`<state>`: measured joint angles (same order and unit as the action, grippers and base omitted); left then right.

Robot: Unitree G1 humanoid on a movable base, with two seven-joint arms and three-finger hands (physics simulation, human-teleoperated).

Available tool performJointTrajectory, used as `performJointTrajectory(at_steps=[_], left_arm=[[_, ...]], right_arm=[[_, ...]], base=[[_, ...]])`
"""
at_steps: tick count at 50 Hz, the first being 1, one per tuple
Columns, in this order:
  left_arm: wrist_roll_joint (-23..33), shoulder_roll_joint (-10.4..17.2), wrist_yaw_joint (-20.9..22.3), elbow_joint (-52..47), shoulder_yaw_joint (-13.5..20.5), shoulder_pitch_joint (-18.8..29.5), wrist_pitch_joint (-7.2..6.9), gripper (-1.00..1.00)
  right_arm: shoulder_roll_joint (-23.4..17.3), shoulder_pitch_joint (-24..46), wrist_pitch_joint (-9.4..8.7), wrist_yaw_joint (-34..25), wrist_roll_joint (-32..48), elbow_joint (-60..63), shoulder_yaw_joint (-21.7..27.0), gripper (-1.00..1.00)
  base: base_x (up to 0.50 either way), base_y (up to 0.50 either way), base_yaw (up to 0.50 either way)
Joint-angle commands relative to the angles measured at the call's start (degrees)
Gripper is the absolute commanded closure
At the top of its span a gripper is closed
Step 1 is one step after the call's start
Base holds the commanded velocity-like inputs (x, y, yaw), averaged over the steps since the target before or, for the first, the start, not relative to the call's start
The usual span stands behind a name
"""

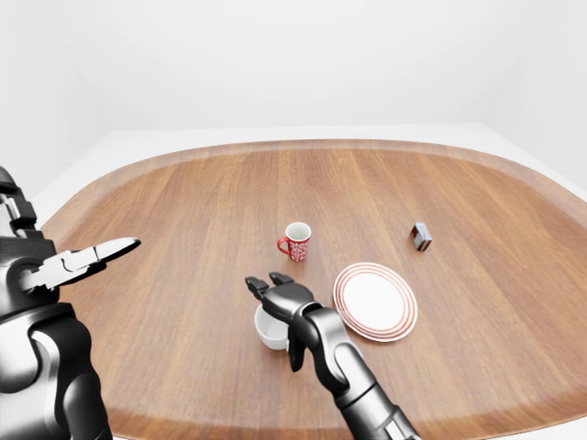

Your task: Put the white mug on the plate.

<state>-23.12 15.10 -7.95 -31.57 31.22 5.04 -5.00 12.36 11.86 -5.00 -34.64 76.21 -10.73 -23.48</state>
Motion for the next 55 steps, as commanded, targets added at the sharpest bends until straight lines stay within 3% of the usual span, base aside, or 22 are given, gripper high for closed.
performJointTrajectory(at_steps=[1,55], left_arm=[[0.40,-0.69,0.06,5.53,-1.28,0.69,0.00,-1.00],[0.21,-0.83,0.00,5.06,-1.17,0.52,0.00,-1.00]], right_arm=[[0.84,1.52,0.00,1.65,-0.64,-7.08,0.05,-1.00],[2.88,12.10,0.00,9.80,-3.26,-28.49,4.80,-1.00]], base=[[0.00,0.00,0.00],[0.00,0.00,0.00]])
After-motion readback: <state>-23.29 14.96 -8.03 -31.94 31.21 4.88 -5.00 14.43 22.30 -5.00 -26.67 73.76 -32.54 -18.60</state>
